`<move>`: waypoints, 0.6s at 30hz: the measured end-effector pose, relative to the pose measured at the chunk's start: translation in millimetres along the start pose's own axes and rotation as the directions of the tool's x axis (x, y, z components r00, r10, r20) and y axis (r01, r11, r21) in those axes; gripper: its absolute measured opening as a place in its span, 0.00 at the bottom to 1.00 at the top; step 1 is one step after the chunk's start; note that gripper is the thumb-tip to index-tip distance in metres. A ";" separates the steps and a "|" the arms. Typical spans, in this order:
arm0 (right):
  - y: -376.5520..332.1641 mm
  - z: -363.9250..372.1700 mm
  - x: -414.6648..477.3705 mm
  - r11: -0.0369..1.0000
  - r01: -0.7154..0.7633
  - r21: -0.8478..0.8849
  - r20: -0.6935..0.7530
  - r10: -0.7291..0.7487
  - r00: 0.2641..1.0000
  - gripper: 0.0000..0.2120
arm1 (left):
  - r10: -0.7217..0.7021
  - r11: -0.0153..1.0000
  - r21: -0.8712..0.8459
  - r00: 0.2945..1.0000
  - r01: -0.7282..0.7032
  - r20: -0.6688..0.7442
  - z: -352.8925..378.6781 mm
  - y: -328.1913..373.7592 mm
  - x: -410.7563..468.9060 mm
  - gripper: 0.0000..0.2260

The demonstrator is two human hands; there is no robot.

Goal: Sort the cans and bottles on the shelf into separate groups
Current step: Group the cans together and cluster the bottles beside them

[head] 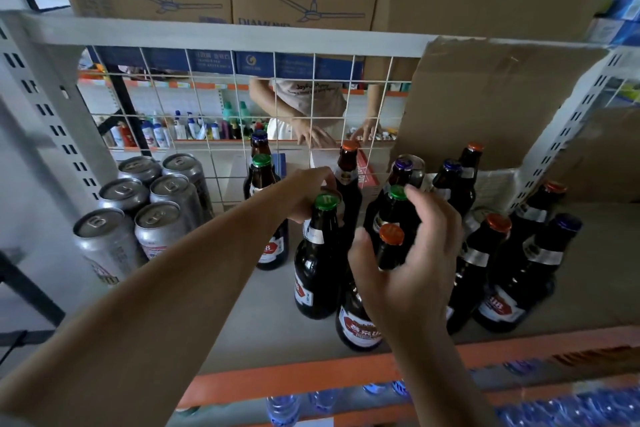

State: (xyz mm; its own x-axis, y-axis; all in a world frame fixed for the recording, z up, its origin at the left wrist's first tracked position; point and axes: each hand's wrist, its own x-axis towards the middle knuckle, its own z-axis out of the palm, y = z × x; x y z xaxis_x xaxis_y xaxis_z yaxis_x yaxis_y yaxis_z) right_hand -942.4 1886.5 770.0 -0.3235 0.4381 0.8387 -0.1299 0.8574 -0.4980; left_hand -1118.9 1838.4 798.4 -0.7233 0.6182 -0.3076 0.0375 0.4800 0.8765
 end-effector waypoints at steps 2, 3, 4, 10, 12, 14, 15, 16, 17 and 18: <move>-5.2 4.1 8.2 0.996 0.076 -0.044 0.011 -0.076 0.997 0.22 | 0.102 0.977 0.192 0.992 -0.088 -0.067 -1.6 -1.7 3.9 0.05; -7.3 6.4 10.8 0.993 0.099 -0.063 0.026 -0.098 0.995 0.20 | 0.177 0.927 0.343 0.983 -0.150 -0.051 -3.3 -3.7 5.9 0.06; -9.1 8.5 12.3 0.990 0.119 -0.078 0.043 -0.116 0.992 0.18 | 0.223 0.859 0.477 0.975 -0.187 -0.020 -5.3 -5.3 5.7 0.09; -10.1 20.4 17.0 0.981 0.105 -0.165 0.222 -0.067 0.973 0.19 | 0.397 0.769 0.578 0.912 -0.272 -0.099 -35.4 11.5 -9.8 0.21; -11.4 22.6 19.5 0.975 0.096 -0.201 0.289 -0.034 0.957 0.21 | 0.418 0.787 0.537 0.903 -0.305 -0.098 -45.0 25.7 -24.6 0.25; -13.4 24.9 21.0 0.961 0.097 -0.259 0.328 -0.007 0.945 0.22 | 0.447 0.796 0.502 0.888 -0.338 -0.111 -54.8 37.0 -41.3 0.23; -14.2 25.9 21.4 0.950 0.097 -0.296 0.341 0.010 0.940 0.23 | 0.461 0.792 0.503 0.879 -0.346 -0.121 -60.6 41.7 -48.7 0.22; -14.9 26.8 21.7 0.938 0.096 -0.332 0.351 0.028 0.936 0.23 | 0.475 0.788 0.507 0.869 -0.348 -0.142 -66.6 46.0 -56.9 0.22; -15.5 27.4 22.0 0.928 0.094 -0.359 0.358 0.044 0.933 0.23 | 0.486 0.788 0.506 0.859 -0.351 -0.160 -73.0 50.2 -65.5 0.22; -15.6 27.8 22.3 0.921 0.093 -0.378 0.362 0.055 0.931 0.22 | 0.495 0.788 0.503 0.851 -0.356 -0.174 -79.1 54.4 -74.4 0.21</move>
State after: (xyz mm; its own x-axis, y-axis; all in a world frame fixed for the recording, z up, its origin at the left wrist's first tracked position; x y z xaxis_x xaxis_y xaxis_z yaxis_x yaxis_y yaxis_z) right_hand -973.6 1875.4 790.4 -0.6473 0.3570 0.6735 0.2049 0.9325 -0.2974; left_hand -1117.6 1769.2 898.3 -0.7170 0.6555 0.2370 0.6338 0.4715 0.6132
